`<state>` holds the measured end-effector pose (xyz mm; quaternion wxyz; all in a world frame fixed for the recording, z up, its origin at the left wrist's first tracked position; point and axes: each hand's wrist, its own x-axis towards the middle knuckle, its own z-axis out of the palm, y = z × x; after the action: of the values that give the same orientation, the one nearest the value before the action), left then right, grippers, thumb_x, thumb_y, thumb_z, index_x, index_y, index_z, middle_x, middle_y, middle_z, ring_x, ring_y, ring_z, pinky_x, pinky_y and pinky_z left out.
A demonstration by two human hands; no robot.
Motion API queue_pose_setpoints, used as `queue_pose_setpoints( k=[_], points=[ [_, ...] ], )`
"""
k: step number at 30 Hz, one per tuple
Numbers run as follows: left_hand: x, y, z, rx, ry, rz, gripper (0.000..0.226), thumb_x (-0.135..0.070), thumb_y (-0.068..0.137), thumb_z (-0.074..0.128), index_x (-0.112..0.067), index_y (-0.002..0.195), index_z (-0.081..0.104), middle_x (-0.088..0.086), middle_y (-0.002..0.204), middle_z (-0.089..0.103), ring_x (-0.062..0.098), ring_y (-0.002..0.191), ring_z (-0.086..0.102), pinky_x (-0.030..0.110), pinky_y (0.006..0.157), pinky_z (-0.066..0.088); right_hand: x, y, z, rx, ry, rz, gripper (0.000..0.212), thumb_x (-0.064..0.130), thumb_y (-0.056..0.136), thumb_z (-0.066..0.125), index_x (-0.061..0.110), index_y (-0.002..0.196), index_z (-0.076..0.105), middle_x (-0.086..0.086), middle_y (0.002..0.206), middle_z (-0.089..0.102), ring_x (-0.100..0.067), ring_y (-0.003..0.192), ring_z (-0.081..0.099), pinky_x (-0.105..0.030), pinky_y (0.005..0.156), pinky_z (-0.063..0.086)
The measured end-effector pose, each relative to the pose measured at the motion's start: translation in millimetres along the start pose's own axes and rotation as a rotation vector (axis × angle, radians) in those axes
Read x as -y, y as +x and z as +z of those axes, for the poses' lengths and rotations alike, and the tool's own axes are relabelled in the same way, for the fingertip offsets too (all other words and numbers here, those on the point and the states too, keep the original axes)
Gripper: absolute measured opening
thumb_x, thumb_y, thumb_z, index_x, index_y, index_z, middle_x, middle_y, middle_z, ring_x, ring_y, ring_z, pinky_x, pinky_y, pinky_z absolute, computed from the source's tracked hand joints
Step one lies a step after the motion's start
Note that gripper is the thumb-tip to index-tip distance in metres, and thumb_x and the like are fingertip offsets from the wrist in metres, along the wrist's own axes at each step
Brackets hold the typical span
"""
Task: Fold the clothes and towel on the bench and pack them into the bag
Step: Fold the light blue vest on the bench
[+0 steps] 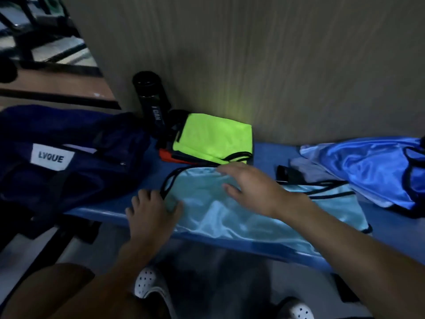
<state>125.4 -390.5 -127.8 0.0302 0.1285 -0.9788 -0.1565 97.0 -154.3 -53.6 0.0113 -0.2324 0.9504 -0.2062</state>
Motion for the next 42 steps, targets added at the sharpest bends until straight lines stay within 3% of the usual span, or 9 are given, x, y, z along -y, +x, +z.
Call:
queue_pose_setpoints(
  k=[3,7,12,15,20,24,28,36,42],
  points=[
    [10,-10,1,-0.035,-0.051,-0.031,0.069,-0.07,0.072,0.055,-0.005,0.094,0.058,0.018,0.103,0.052,0.04,0.102,0.051,0.054,0.085,0.042,32,55,16,0.118,0.052,-0.025,0.048,0.017,0.093,0.059,0.017,0.14,0.048,-0.004,0.139,0.055,-0.022,0.126,0.05,-0.033,0.104,0.039],
    [18,-14,5,-0.057,-0.181,-0.085,0.056,-0.061,0.069,0.075,-0.013,0.095,0.062,0.01,0.113,0.047,0.035,0.113,0.043,0.05,0.093,0.036,46,103,41,0.28,0.039,-0.022,0.062,0.006,0.089,0.061,0.014,0.147,0.04,-0.006,0.143,0.052,-0.02,0.13,0.049,-0.024,0.104,0.036],
    [18,-19,3,-0.043,-0.274,-0.072,0.039,-0.056,0.079,0.071,-0.022,0.098,0.066,-0.003,0.116,0.037,0.024,0.118,0.034,0.042,0.099,0.028,44,133,71,0.367,-0.078,-0.004,0.08,0.012,0.082,0.067,0.03,0.151,0.031,-0.011,0.126,0.047,-0.028,0.113,0.051,-0.034,0.102,0.042],
    [18,-21,0,-0.011,-0.312,-0.098,0.031,-0.049,0.086,0.068,-0.025,0.106,0.068,-0.007,0.121,0.037,0.02,0.123,0.033,0.039,0.103,0.028,46,139,75,0.358,-0.052,-0.043,0.068,0.008,0.083,0.065,0.02,0.146,0.043,-0.007,0.13,0.054,-0.023,0.112,0.042,-0.024,0.099,0.034],
    [16,-24,-10,-0.039,-0.481,-0.11,0.017,-0.039,0.091,0.066,-0.022,0.095,0.066,-0.011,0.104,0.058,0.015,0.107,0.05,0.036,0.098,0.034,41,138,70,0.34,-0.086,-0.093,0.01,0.014,0.085,0.065,0.01,0.092,0.071,-0.005,0.094,0.067,-0.021,0.094,0.045,-0.025,0.083,0.034],
    [13,-28,-21,-0.068,-0.784,-0.103,0.025,-0.024,0.091,0.068,-0.024,0.073,0.051,-0.011,0.061,0.056,0.006,0.059,0.054,0.025,0.063,0.049,43,130,50,0.278,0.101,-0.087,0.005,0.009,0.084,0.072,0.005,0.086,0.071,-0.007,0.085,0.07,-0.016,0.079,0.062,-0.028,0.076,0.047],
    [0,-35,-35,-0.131,-1.069,-0.079,0.023,-0.008,0.087,0.072,-0.023,0.082,0.055,-0.013,0.074,0.062,0.002,0.066,0.057,0.013,0.06,0.044,42,112,18,0.204,0.341,0.002,0.008,0.0,0.083,0.072,0.007,0.084,0.07,0.005,0.073,0.065,0.004,0.062,0.055,-0.015,0.064,0.046],
    [-62,-60,-36,-0.092,-1.151,0.29,0.037,0.005,0.082,0.072,-0.029,0.087,0.058,-0.018,0.087,0.064,0.0,0.083,0.061,0.011,0.075,0.045,-17,44,-41,-0.01,0.516,0.129,0.021,-0.005,0.079,0.075,0.016,0.083,0.069,-0.011,0.099,0.069,-0.01,0.085,0.059,-0.021,0.08,0.048],
    [-116,-76,7,0.015,-0.951,0.681,0.043,0.003,0.072,0.064,-0.028,0.099,0.055,-0.014,0.096,0.057,0.006,0.091,0.056,0.014,0.079,0.041,-81,-12,-50,-0.05,0.367,0.11,0.031,-0.01,0.077,0.074,0.019,0.087,0.07,-0.004,0.088,0.061,0.003,0.077,0.054,-0.012,0.074,0.041]
  ],
)
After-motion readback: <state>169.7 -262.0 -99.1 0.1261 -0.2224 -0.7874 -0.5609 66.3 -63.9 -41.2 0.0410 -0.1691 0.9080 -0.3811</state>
